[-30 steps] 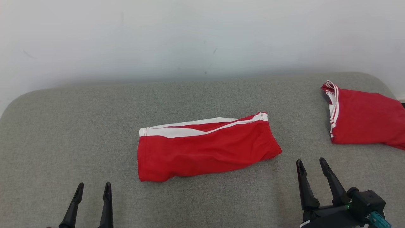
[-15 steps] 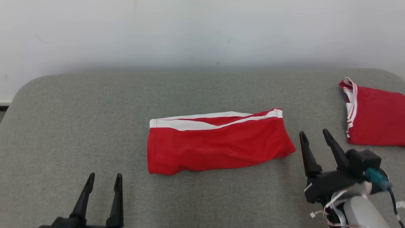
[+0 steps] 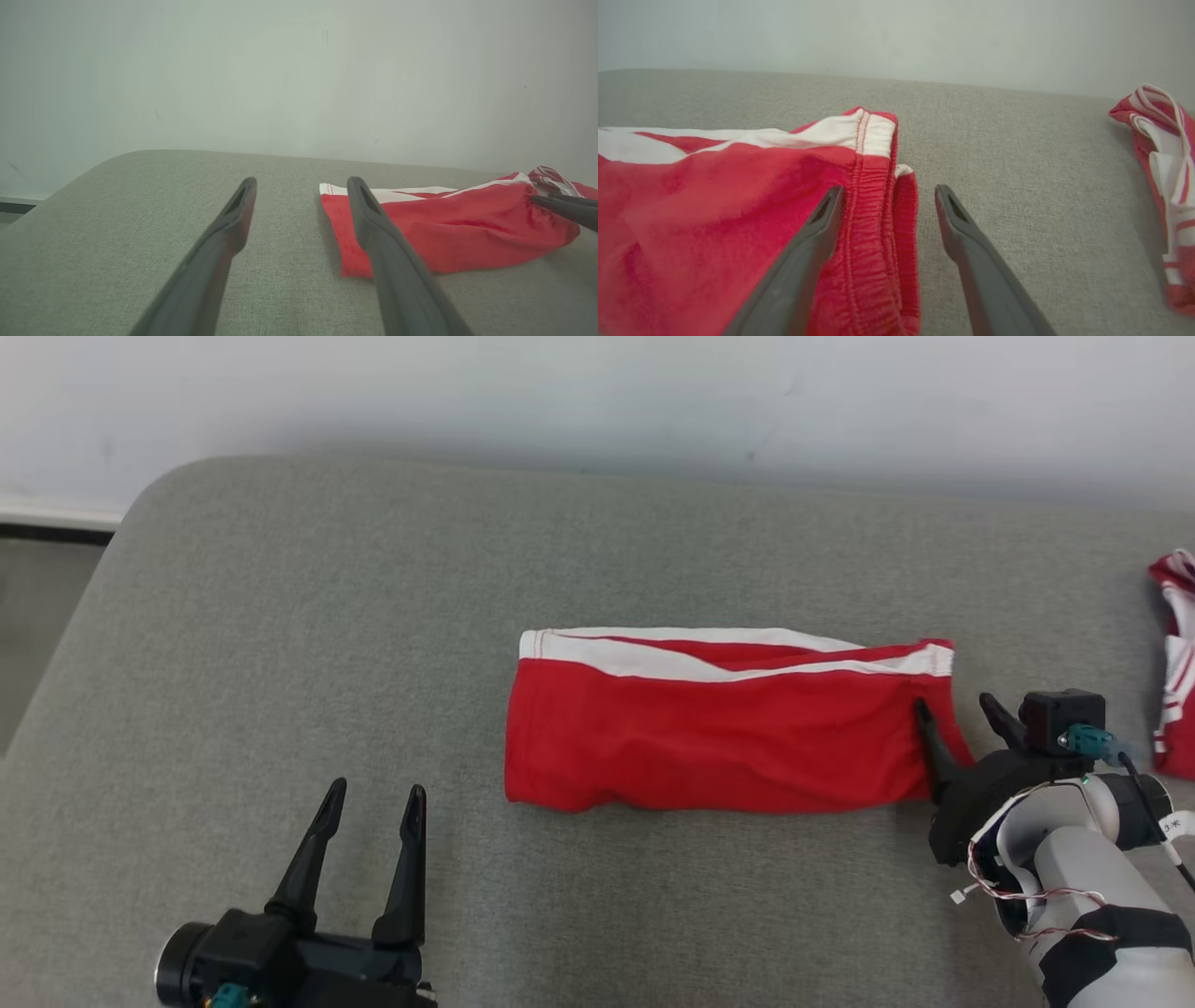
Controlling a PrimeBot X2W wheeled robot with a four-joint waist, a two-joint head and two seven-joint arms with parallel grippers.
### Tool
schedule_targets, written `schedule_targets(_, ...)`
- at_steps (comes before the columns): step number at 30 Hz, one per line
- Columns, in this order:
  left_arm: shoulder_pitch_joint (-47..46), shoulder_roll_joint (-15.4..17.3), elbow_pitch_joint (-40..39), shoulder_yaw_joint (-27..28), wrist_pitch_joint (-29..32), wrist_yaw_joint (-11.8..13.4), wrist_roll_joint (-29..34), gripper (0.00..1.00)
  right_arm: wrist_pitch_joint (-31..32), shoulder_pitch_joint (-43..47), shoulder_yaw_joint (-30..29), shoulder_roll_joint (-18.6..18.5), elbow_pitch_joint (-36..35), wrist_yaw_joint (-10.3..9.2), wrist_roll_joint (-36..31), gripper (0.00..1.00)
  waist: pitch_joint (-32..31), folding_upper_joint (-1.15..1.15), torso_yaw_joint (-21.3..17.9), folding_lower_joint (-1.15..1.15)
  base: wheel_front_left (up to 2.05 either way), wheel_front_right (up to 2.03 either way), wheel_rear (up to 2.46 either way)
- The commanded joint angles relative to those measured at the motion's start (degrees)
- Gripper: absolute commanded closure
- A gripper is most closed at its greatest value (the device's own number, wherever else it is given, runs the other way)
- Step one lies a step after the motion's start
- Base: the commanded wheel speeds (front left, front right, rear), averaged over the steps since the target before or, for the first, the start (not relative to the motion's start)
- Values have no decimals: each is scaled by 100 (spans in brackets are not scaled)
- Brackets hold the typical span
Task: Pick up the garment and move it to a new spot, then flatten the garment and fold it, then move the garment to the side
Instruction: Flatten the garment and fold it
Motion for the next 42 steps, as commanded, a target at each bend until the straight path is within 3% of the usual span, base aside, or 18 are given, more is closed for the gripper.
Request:
schedule_targets(1, -141, -27, 19, -38, -16, 8, -34, 0, 36, -168, -21, -64, 277, -17, -46, 0, 257, 0, 259, -1, 0, 0, 0)
schedule_targets(10, -310, -6, 93, -43, -16, 8, -73, 0, 131, -655, 9, -69, 1482, -17, 17, 0, 373, 0, 325, -1, 0, 0, 0)
schedule_targets(11, -306, -4, 99, -40, -16, 8, -72, 0, 170, -675, 34, -34, 1587, -17, 45, 21, 374, 0, 318, -1, 0, 0, 0)
schedule_targets(12, -308, -6, 105, -37, -16, 8, -70, 0, 208, -693, 53, 8, 1672, -17, 109, 56, 375, 0, 311, -1, 0, 0, 0)
schedule_targets(13, -315, -7, 112, -36, -16, 8, -70, 0, 213, -715, 52, 47, 1725, -17, 208, 83, 373, 0, 302, -1, 0, 0, 0)
schedule_targets(14, -322, -5, 117, -27, -16, 8, -69, 0, 230, -739, 76, 65, 1775, -17, 254, 100, 363, 0, 286, -1, 0, 0, 0)
schedule_targets(19, -278, 7, 132, 12, -16, 8, -51, 0, 140, -829, 279, -6, 1815, -17, 417, 100, 277, 0, 171, -1, 0, 0, 0)
schedule_targets(26, -112, 50, 119, 109, -16, 8, -19, 0, 167, -890, 718, -503, 1741, -17, 658, 100, -20, 0, -79, -1, 0, 0, 0)
schedule_targets(29, 17, 28, 81, 169, -16, 8, -1, 0, 345, -803, 937, -889, 1639, -17, 947, 100, -125, 0, -197, -1, 0, 0, 0)
schedule_targets(33, 96, 4, 50, 214, -16, 8, 10, 0, 652, -798, 1105, -1093, 1380, -17, 1414, 100, -152, 0, -310, -1, 0, 0, 0)
schedule_targets(42, 215, -32, 92, 301, -16, 8, 5, 0, 1872, -800, 1429, -1059, 355, -17, 2975, 100, -294, 0, -550, -1, 0, 0, 0)
